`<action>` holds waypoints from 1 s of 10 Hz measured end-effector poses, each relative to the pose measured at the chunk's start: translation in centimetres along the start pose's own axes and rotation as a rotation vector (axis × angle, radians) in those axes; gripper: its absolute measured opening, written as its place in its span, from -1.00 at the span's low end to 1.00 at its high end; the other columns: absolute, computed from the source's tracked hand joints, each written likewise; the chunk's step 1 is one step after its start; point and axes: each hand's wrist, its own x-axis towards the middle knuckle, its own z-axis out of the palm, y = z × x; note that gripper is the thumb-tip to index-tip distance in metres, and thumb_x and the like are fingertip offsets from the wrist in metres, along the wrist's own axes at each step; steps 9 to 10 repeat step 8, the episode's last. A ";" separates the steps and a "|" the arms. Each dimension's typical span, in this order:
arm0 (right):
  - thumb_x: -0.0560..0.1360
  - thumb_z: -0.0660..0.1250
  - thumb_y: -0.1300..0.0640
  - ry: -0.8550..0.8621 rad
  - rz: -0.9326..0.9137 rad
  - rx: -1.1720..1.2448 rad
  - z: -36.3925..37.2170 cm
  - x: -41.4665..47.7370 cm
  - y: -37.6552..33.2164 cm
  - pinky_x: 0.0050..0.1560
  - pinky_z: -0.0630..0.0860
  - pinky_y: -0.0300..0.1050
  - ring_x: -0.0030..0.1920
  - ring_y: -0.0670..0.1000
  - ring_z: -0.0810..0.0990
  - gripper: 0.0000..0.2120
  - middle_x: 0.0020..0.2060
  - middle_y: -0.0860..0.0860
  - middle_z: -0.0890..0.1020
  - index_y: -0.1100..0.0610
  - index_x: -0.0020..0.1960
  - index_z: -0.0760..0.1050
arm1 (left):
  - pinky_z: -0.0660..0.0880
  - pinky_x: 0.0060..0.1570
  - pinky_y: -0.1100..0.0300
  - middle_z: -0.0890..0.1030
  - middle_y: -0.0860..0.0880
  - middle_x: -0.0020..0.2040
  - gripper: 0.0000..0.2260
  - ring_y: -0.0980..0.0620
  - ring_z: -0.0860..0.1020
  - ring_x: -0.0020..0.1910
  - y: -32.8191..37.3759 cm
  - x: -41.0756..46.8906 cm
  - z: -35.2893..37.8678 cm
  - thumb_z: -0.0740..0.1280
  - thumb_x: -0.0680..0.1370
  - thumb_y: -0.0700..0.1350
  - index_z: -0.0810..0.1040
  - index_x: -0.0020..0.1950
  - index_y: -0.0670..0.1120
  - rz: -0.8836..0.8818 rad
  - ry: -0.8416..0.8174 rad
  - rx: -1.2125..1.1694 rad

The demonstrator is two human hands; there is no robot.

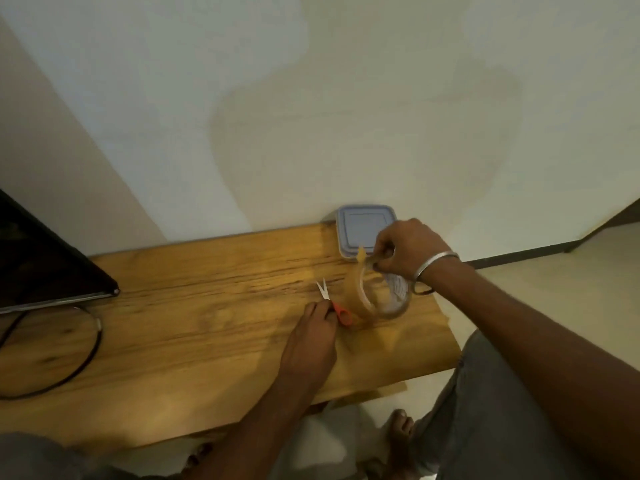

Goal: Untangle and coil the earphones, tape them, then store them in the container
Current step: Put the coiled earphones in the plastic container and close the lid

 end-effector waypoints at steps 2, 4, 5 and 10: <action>0.43 0.48 0.13 -0.036 0.141 -0.296 2.8 -0.8 2.2 -0.12 0.63 -0.07 -0.19 0.06 0.63 -0.84 -0.15 0.04 0.63 0.07 -0.01 0.59 | 0.46 0.24 0.14 0.44 0.01 0.32 -0.63 0.01 0.41 0.29 2.8 0.1 1.4 0.25 0.54 -0.32 0.52 0.32 -0.08 -0.021 -0.004 -0.056; 0.48 0.44 0.18 -0.033 0.227 -0.319 3.7 -0.8 3.1 -0.07 0.60 -0.04 -0.09 0.11 0.65 -0.78 -0.07 0.09 0.63 0.13 0.11 0.55 | 0.53 0.11 0.11 0.48 0.01 0.24 -0.72 0.03 0.44 0.21 3.3 1.3 2.6 0.29 0.56 -0.30 0.57 0.24 -0.09 -0.040 0.035 -0.150; 0.48 0.44 0.20 -0.034 0.245 -0.278 3.7 -0.9 2.9 -0.05 0.60 -0.04 -0.08 0.11 0.65 -0.76 -0.05 0.09 0.63 0.13 0.13 0.54 | 0.51 0.11 0.14 0.49 0.04 0.17 -0.79 0.08 0.46 0.15 3.3 2.2 2.9 0.30 0.56 -0.26 0.60 0.17 -0.09 -0.081 0.073 -0.237; 0.50 0.32 0.24 0.142 0.166 -0.223 1.7 -2.3 -0.7 -0.11 0.59 -0.06 -0.13 0.10 0.65 -0.82 -0.10 0.06 0.65 0.06 0.06 0.59 | 0.39 0.04 0.33 0.51 0.02 0.15 -0.83 0.16 0.45 0.09 3.1 2.3 -2.1 0.26 0.62 -0.15 0.58 0.17 -0.11 -0.054 0.227 -0.271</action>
